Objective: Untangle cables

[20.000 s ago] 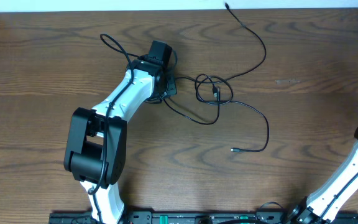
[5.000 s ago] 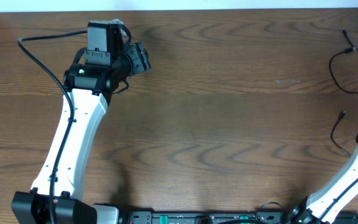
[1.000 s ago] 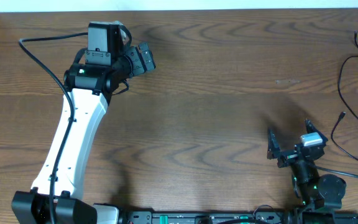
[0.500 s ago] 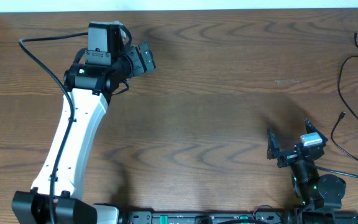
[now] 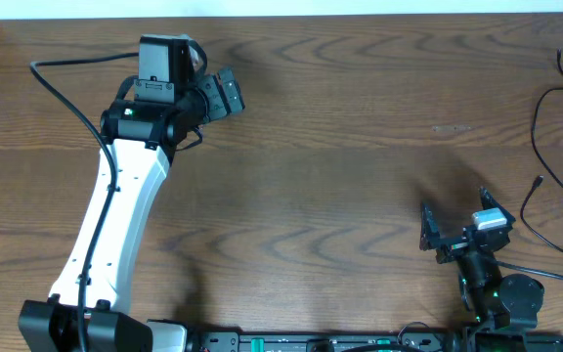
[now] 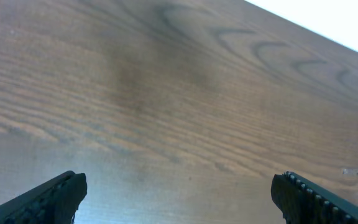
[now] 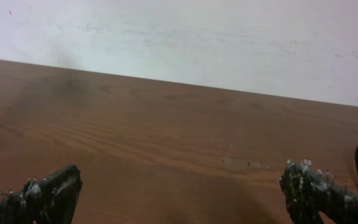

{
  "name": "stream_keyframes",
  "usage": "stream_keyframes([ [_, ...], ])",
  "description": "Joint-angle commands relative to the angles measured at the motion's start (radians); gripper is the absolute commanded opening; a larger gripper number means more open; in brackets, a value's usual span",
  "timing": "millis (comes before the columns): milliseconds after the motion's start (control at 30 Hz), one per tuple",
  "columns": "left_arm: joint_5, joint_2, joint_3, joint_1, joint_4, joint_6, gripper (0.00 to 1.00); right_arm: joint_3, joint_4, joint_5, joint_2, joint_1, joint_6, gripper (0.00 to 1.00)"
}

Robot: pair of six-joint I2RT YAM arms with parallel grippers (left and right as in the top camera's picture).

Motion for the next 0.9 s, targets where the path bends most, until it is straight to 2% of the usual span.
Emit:
stream_keyframes([
  [0, -0.013, 0.003, 0.000, 0.006, -0.005, 0.002, 1.00, -0.002, -0.004, 0.000, -0.006, -0.008, -0.001, 0.99],
  [67, -0.028, -0.008, 0.000, 0.016, -0.008, 0.016, 1.00, -0.002, -0.004, 0.000, -0.006, -0.008, -0.002, 0.99],
  [233, -0.036, -0.088, -0.018, 0.021, 0.002, 0.142, 1.00, -0.002, -0.004, 0.000, -0.006, -0.008, -0.002, 0.99],
  [333, -0.035, -0.177, -0.074, 0.032, 0.054, 0.206, 1.00, -0.002, -0.004, 0.000, -0.006, -0.008, -0.002, 0.99],
  [400, -0.035, -0.241, -0.129, 0.050, 0.095, 0.205, 1.00, -0.002, -0.004, 0.000, -0.006, -0.008, -0.002, 0.99],
  [633, -0.031, -0.518, -0.434, 0.126, 0.307, 0.206, 1.00, -0.002, -0.004, 0.000, -0.006, -0.008, -0.002, 0.99],
  [867, -0.032, -0.857, -0.816, 0.160, 0.520, 0.206, 1.00, -0.002, -0.004, 0.000, -0.006, -0.008, -0.002, 0.99],
])
